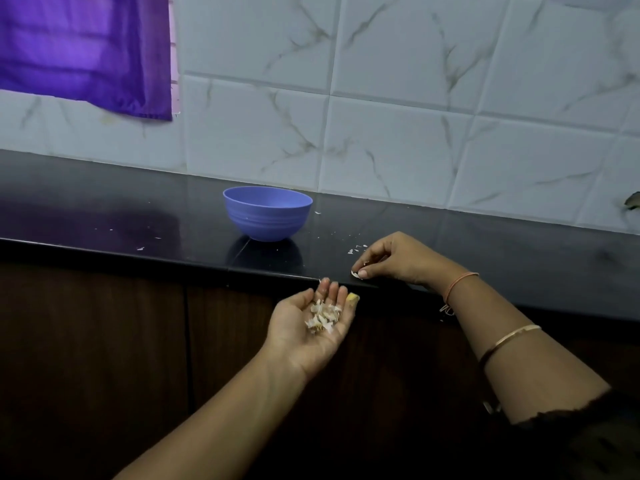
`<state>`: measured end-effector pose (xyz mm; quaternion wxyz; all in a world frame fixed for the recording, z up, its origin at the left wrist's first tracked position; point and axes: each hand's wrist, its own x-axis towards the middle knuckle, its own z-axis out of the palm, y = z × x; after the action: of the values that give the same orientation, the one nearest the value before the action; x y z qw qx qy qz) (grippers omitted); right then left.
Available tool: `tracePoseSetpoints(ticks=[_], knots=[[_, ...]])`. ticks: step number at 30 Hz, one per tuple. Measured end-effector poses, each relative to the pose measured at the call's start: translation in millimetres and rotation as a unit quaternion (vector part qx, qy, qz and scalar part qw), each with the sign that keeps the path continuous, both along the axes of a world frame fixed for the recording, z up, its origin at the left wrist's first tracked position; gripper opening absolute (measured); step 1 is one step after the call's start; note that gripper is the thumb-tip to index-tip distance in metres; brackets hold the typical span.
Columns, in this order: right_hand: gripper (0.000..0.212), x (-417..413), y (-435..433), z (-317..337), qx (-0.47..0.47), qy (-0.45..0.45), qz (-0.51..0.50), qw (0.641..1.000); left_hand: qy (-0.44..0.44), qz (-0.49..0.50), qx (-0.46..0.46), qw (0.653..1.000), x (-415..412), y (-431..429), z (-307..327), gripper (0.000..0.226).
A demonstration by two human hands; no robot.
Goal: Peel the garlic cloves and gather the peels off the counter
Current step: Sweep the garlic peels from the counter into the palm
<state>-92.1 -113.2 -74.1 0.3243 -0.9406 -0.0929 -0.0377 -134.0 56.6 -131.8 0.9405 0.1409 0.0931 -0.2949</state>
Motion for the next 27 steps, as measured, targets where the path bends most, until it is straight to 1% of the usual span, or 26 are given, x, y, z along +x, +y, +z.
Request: tracePoseSetpoints(ticks=[6, 10, 13, 20, 25, 27], knots=[[0.014, -2, -2, -2, 0.006, -0.009, 0.002, 1.0, 0.008, -0.085, 0.072, 0.994, -10, -15, -27, 0.034], [0.014, -4, -2, -2, 0.001, -0.012, 0.011, 1.0, -0.004, -0.13, 0.111, 0.985, -10, -24, -36, 0.034], [0.012, -5, -3, -3, 0.005, -0.013, 0.014, 1.0, -0.009, -0.147, 0.109, 0.983, -5, -28, -40, 0.034], [0.013, -9, -7, -2, 0.014, 0.006, 0.047, 0.999, -0.018, -0.164, 0.071, 0.984, 9, -37, -39, 0.036], [0.016, -18, -8, 2, 0.024, 0.05, 0.099, 0.994, -0.019, -0.16, 0.056, 0.985, 19, -36, -37, 0.038], [0.018, -17, -10, 3, 0.042, 0.034, 0.091, 0.994, -0.018, -0.164, 0.057, 0.985, 21, -37, -38, 0.038]])
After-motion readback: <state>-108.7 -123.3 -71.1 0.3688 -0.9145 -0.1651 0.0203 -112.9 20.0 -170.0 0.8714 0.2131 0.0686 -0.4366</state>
